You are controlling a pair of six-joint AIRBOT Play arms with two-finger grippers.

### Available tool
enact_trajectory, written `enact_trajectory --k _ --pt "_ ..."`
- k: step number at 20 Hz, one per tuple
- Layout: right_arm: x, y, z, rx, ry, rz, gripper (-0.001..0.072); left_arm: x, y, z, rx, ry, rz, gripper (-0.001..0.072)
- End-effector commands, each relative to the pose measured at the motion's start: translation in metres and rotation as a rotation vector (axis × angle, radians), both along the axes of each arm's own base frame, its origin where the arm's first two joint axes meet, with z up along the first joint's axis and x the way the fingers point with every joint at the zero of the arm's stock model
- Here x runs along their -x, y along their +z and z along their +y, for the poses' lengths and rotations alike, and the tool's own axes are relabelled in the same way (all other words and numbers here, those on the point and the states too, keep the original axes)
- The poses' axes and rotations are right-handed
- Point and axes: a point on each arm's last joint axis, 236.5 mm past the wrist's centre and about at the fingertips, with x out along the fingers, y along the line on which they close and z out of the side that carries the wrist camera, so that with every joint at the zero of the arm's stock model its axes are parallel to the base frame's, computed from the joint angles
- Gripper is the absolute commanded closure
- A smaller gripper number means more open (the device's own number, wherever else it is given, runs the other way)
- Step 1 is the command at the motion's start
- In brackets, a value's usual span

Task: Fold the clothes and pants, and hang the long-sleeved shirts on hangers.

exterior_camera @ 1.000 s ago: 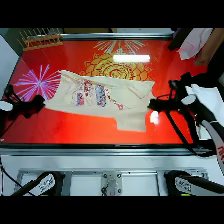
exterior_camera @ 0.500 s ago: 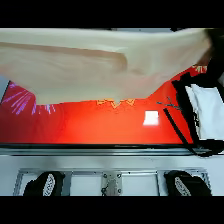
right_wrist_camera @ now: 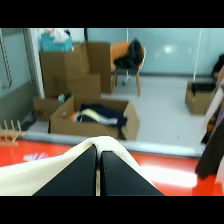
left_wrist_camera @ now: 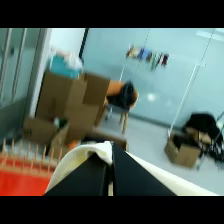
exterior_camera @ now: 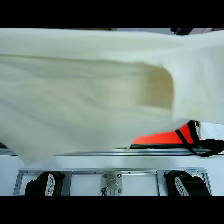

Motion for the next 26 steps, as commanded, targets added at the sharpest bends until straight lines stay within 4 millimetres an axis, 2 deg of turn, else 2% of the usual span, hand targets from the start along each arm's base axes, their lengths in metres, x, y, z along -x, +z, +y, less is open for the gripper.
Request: enact_trajectory --k 1,4,7,9,10,12,14,15,18,21,23,26 --pt "-0.05 -0.082 0.001 -0.048 0.019 0.337 0.0701 -0.071 -0.095 0.007 0.114 -0.079 0.312 0.0701" --pt "-0.108 -0.188 0.001 -0.039 0.056 0.706 0.0701 -0.14 -0.203 -0.002 0.192 -0.167 0.592 0.0701" --pt "-0.161 -0.29 -0.002 -0.061 0.068 0.982 0.0701 -0.194 -0.31 -0.011 0.257 -0.21 0.823 0.0701" --pt "-0.188 -0.356 -0.005 -0.075 0.07 1.124 0.0701 -0.225 -0.365 -0.011 0.288 -0.206 0.902 0.0701" --pt "-0.2 -0.384 -0.006 -0.088 0.062 1.167 0.0701 -0.238 -0.391 -0.012 0.299 -0.204 0.937 0.07" --pt "-0.232 -0.432 -0.011 -0.116 0.035 1.195 0.0701 -0.261 -0.431 -0.018 0.308 -0.216 1.003 0.07" --pt "-0.257 -0.457 -0.016 -0.13 0.01 1.181 0.0701 -0.283 -0.451 -0.022 0.317 -0.228 1.031 0.07" --pt "-0.266 -0.46 -0.018 -0.133 0.002 1.166 0.0701 -0.293 -0.454 -0.02 0.321 -0.227 1.03 0.07" --pt "-0.283 -0.452 -0.028 -0.116 -0.034 1.097 0.0702 -0.309 -0.453 -0.012 0.342 -0.221 1.034 0.0701" --pt "-0.262 -0.454 -0.044 -0.008 -0.068 1.15 0.0703 -0.299 -0.451 0.003 0.338 -0.191 1.028 0.0701" --pt "-0.245 -0.459 -0.047 0.017 -0.078 1.18 0.0703 -0.276 -0.47 0.012 0.366 -0.165 1.072 0.0701" --pt "-0.211 -0.48 -0.042 0.016 -0.075 1.236 0.0703 -0.239 -0.503 0.009 0.348 -0.168 1.145 0.07"
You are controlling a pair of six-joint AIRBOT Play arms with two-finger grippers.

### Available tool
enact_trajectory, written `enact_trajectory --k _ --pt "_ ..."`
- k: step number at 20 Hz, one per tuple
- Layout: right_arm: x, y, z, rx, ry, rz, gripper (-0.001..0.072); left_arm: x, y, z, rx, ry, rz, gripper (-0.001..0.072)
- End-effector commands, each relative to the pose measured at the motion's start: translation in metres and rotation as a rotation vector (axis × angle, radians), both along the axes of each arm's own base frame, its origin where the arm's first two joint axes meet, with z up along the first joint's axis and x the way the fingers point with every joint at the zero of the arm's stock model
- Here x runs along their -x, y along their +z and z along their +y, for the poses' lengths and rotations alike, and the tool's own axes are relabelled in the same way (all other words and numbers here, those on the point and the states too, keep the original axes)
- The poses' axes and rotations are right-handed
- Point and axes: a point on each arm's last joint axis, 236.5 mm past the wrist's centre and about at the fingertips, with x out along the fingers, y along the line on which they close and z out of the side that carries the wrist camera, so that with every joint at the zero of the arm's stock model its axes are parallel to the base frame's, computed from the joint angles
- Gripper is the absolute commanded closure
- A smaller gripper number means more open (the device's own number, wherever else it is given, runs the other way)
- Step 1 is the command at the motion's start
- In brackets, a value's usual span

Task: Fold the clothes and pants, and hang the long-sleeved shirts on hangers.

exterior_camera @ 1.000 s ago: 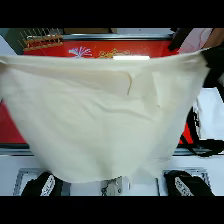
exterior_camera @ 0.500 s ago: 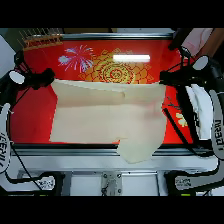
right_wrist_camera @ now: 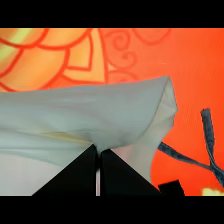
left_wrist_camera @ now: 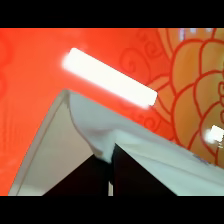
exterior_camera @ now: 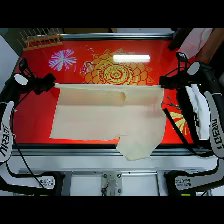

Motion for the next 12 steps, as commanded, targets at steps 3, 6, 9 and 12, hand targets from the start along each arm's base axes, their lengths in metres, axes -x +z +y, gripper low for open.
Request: enact_trajectory --k 3,6,9,12 --pt "0.058 -0.046 0.008 0.026 0.018 0.11 0.0703 0.056 -0.054 -0.003 -0.016 -0.008 0.102 0.07" --pt "0.084 -0.078 0.016 0.007 -0.001 0.19 0.0701 0.081 -0.086 -0.007 -0.003 -0.001 0.173 0.07" --pt "0.097 -0.092 0.025 -0.003 0.01 0.226 0.0699 0.09 -0.097 -0.008 0.006 0.008 0.194 0.07" --pt "0.098 -0.091 0.033 -0.027 0.01 0.228 0.0646 0.092 -0.094 -0.012 0.018 -0.003 0.211 0.0533"
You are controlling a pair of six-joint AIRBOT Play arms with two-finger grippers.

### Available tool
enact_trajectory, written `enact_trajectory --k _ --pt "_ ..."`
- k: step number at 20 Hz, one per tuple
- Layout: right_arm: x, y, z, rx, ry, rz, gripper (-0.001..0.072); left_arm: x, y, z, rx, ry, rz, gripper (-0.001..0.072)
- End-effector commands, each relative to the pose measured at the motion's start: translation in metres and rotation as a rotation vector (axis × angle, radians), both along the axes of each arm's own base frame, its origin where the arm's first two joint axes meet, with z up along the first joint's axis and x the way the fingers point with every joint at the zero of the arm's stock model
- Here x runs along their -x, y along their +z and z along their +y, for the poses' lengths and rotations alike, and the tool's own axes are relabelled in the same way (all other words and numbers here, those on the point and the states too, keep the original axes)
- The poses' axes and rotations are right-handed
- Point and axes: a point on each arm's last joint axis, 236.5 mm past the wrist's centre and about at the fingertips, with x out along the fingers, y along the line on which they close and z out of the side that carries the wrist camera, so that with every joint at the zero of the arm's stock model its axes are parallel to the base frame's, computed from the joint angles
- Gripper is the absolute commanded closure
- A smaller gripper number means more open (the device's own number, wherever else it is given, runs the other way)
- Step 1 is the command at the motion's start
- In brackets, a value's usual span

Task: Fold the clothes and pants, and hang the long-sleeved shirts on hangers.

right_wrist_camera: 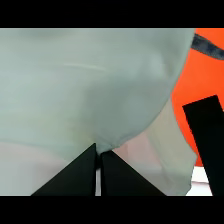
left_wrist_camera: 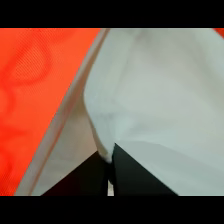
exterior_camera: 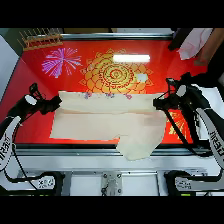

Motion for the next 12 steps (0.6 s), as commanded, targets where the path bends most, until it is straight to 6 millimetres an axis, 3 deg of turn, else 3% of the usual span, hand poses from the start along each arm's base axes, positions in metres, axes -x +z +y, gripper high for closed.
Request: enact_trajectory --k 1,2,5,7,9,12 --pt "0.005 -0.001 0.012 -0.044 -0.014 0.008 0.0437 0.005 0.002 -0.005 0.021 -0.013 0.027 0.0236" --pt "0.003 0.007 0.013 -0.05 -0.018 -0.01 0.0231 0.001 0.012 -0.005 0.022 -0.024 0.02 0.0132" --pt "0.009 0.059 -0.002 0.014 0.011 -0.108 0.0222 -0.001 0.071 0.014 -0.001 0.001 -0.079 0.0132" --pt "0.02 0.1 -0.014 0.048 0.009 -0.178 0.0222 0.026 0.09 0.03 -0.007 0.05 -0.1 0.0132" --pt "0.027 0.137 -0.018 0.053 -0.001 -0.265 0.0222 0.073 0.078 0.036 0.019 0.095 -0.034 0.0132" --pt "0.035 0.176 -0.013 0.041 -0.002 -0.368 0.0222 0.154 0.037 0.04 0.028 0.139 0.137 0.0132"
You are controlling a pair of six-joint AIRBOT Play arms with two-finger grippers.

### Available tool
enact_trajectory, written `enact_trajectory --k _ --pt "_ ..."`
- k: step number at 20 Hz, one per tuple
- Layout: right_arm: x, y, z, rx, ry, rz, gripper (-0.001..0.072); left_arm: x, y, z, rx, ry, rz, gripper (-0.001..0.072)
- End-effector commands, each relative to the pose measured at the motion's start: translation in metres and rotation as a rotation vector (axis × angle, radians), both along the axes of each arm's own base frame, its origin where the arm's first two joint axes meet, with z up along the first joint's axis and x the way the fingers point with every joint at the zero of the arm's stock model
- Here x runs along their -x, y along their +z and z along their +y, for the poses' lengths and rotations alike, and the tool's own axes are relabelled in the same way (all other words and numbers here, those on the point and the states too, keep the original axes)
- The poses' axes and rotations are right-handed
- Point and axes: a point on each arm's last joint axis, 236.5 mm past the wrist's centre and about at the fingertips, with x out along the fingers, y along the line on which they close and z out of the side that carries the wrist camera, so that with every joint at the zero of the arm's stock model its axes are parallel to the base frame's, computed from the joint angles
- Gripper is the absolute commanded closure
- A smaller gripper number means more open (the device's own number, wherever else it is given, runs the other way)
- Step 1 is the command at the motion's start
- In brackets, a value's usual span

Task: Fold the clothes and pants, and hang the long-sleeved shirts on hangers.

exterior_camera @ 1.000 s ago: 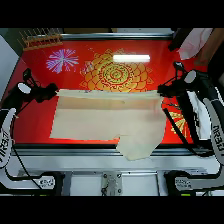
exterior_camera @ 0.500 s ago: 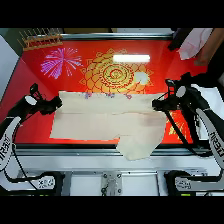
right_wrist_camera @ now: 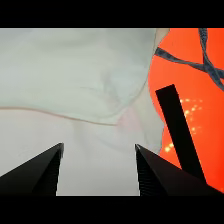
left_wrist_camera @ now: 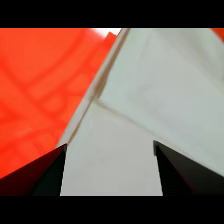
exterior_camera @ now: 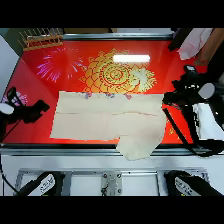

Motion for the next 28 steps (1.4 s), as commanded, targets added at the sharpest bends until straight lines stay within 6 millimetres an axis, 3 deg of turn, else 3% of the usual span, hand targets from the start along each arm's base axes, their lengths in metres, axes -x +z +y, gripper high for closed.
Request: enact_trajectory --k 1,4,7,11,15,20,21,22,23,25,28 --pt "0.014 0.046 0.003 -0.012 0.0 -0.11 0.0222 0.086 -0.035 0.0 0.033 0.067 0.148 0.0132" --pt "0.016 0.054 0.008 -0.032 0.002 -0.132 0.0222 0.121 -0.058 -0.002 0.064 0.176 0.166 0.016" --pt "0.016 0.054 0.01 -0.043 0.002 -0.131 0.0222 0.132 -0.071 -0.009 0.071 0.19 0.172 0.016" --pt "0.016 0.054 0.01 -0.046 0.003 -0.13 0.0222 0.108 -0.079 -0.025 0.148 0.22 0.124 0.016" --pt "0.015 0.053 0.01 -0.042 0.003 -0.129 0.0221 0.092 -0.096 -0.046 0.186 0.157 0.182 0.016" --pt "0.018 0.049 0.01 -0.044 0.004 -0.112 0.0221 0.055 -0.096 -0.061 0.196 0.11 0.188 0.0163" --pt "0.023 0.042 0.01 -0.044 0.005 -0.086 0.0222 0.051 -0.095 -0.064 0.195 0.098 0.186 0.0337" --pt "0.031 0.032 0.008 -0.05 0.0 -0.045 0.0221 0.048 -0.093 -0.068 0.188 0.077 0.181 0.0573" --pt "0.042 0.018 0.004 -0.054 -0.01 0.009 0.0221 0.046 -0.091 -0.071 0.179 0.059 0.175 0.068" --pt "0.076 -0.02 -0.008 -0.07 -0.053 0.155 0.0221 0.049 -0.085 -0.072 0.165 0.045 0.155 0.07" --pt "0.148 -0.092 -0.021 -0.152 -0.188 0.441 0.022 0.068 -0.082 -0.068 0.106 0.005 0.151 0.07"
